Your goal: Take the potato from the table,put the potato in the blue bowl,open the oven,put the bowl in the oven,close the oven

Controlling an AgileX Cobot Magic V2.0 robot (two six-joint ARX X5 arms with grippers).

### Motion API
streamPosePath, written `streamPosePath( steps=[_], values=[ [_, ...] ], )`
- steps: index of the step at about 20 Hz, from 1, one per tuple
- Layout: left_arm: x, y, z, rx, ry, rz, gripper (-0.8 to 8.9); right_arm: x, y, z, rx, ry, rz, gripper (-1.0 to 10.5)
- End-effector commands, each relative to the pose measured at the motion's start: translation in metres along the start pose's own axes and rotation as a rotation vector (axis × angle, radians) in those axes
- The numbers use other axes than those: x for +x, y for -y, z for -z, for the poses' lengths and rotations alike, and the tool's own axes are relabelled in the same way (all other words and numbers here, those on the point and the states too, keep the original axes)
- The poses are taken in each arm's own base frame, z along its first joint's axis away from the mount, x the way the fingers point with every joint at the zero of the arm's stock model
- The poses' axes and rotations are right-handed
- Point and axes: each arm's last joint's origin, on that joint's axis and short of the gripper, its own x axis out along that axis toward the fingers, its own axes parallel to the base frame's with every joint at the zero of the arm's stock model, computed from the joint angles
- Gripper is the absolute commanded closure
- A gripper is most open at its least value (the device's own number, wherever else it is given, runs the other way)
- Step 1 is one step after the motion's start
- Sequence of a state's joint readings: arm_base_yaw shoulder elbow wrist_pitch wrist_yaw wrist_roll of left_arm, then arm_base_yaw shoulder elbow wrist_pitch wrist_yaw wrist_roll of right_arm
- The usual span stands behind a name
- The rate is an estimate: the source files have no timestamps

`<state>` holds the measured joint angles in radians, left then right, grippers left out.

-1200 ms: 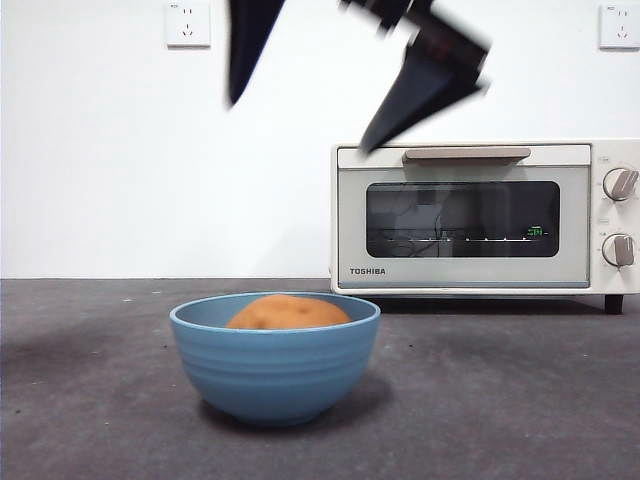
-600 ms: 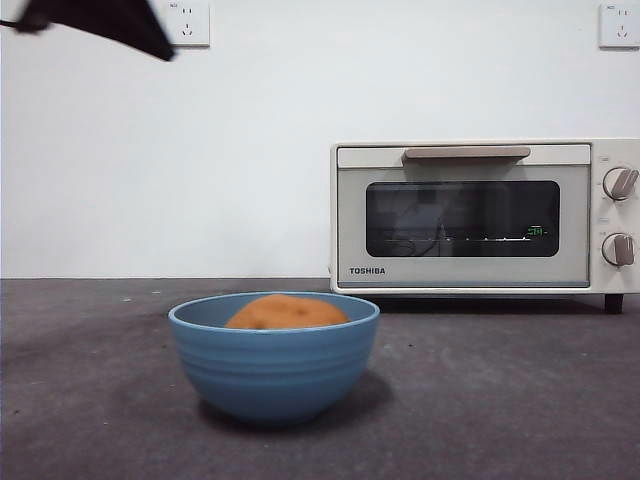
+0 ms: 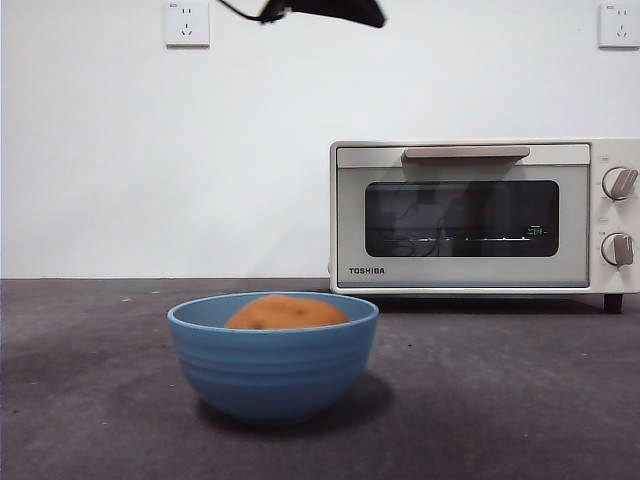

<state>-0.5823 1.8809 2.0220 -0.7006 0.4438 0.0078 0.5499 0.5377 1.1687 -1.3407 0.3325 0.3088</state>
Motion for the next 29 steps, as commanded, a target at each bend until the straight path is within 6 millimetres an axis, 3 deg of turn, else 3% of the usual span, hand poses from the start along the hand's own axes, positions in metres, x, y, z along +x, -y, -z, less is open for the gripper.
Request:
streamPosePath(
  steps=[1, 4, 7, 15, 18, 29],
  values=[
    [0.025, -0.002, -0.008, 0.05, 0.024, 0.015, 8.19, -0.002, 0.003, 0.009, 0.069, 0.014, -0.009, 9.5],
    [0.054, -0.004, -0.01, 0.096, 0.075, 0.033, 8.19, 0.002, 0.005, 0.022, 0.103, -0.002, -0.045, 9.5],
    [0.082, -0.008, -0.002, 0.148, 0.082, 0.025, 8.19, 0.02, 0.0, 0.035, 0.108, -0.075, -0.091, 9.5],
    [0.115, -0.007, 0.011, 0.3, 0.059, -0.152, 8.19, 0.082, -0.024, 0.051, 0.157, -0.112, -0.321, 9.5],
    [0.125, -0.014, 0.018, 0.291, 0.035, -0.154, 8.19, 0.085, -0.028, 0.047, 0.161, -0.069, -0.395, 9.5],
    [0.14, -0.038, 0.035, 0.25, -0.023, -0.188, 8.19, 0.085, -0.028, 0.048, 0.148, -0.082, -0.395, 9.5]
  ],
)
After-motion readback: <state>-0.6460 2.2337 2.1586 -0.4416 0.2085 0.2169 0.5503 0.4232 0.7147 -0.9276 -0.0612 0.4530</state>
